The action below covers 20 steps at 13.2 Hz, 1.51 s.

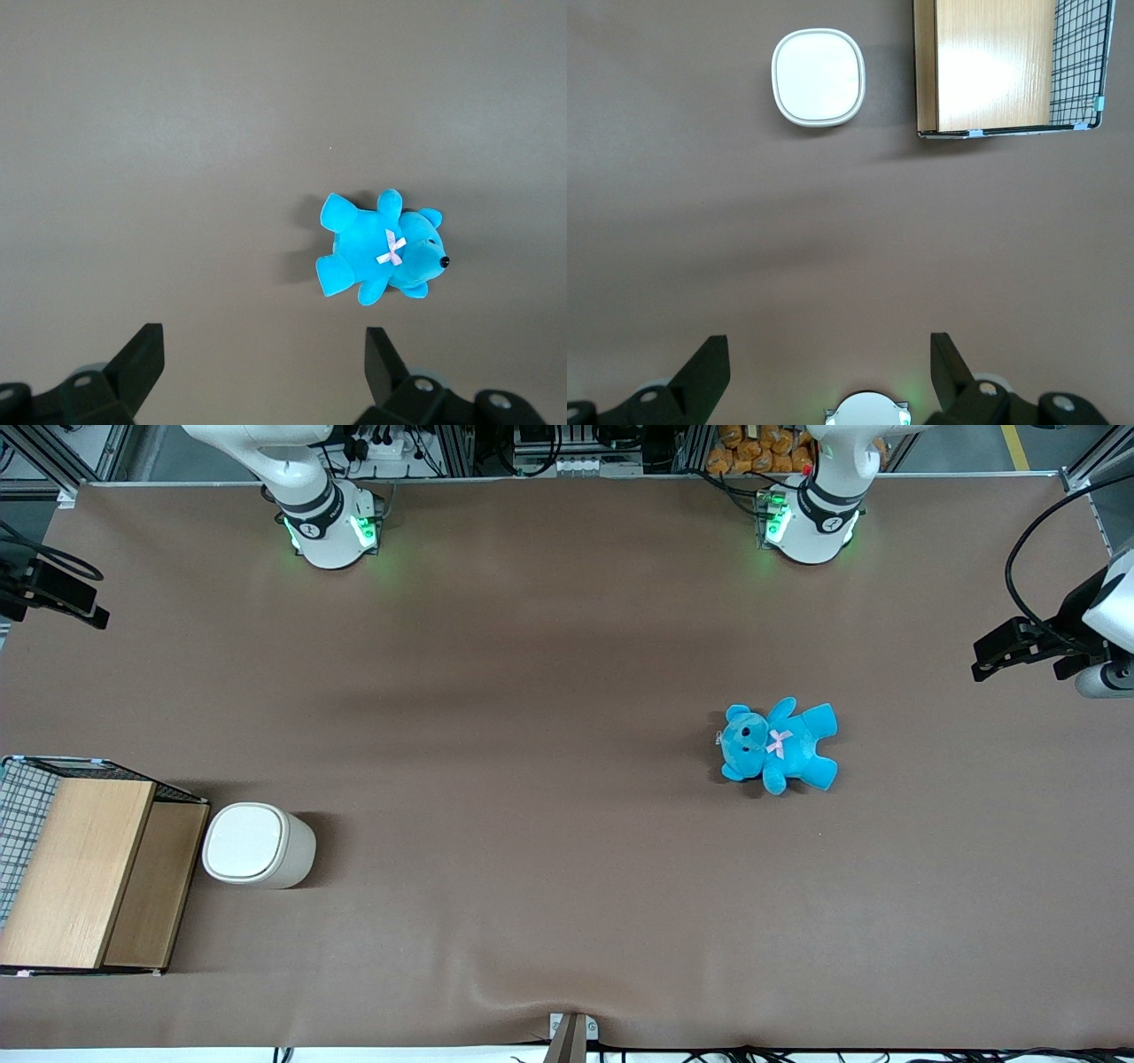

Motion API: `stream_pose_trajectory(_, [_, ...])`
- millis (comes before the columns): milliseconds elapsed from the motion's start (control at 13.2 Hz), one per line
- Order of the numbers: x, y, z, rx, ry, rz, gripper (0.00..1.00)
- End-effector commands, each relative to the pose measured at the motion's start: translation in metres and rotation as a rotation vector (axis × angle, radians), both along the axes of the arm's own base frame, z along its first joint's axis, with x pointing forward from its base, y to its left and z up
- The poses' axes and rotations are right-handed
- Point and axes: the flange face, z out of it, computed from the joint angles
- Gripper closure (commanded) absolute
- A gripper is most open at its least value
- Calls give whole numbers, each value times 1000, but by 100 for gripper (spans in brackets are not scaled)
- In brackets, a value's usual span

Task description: Open trash can with right arm

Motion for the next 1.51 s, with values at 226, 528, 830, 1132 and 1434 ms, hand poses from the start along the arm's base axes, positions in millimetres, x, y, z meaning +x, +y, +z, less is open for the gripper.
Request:
stream_pose_trajectory(226, [-3, -8, 4, -4, 3, -19, 0])
stream_pose_trajectory(528, [6, -10, -10, 30, 26, -23, 0])
stream_pose_trajectory(830, [23, -7, -34, 42, 58, -15, 0])
stream_pose_trajectory(1132, [52, -11, -72, 38, 71, -18, 0])
stream_pose_trajectory(1434, [82, -18, -124, 36, 100, -13, 63])
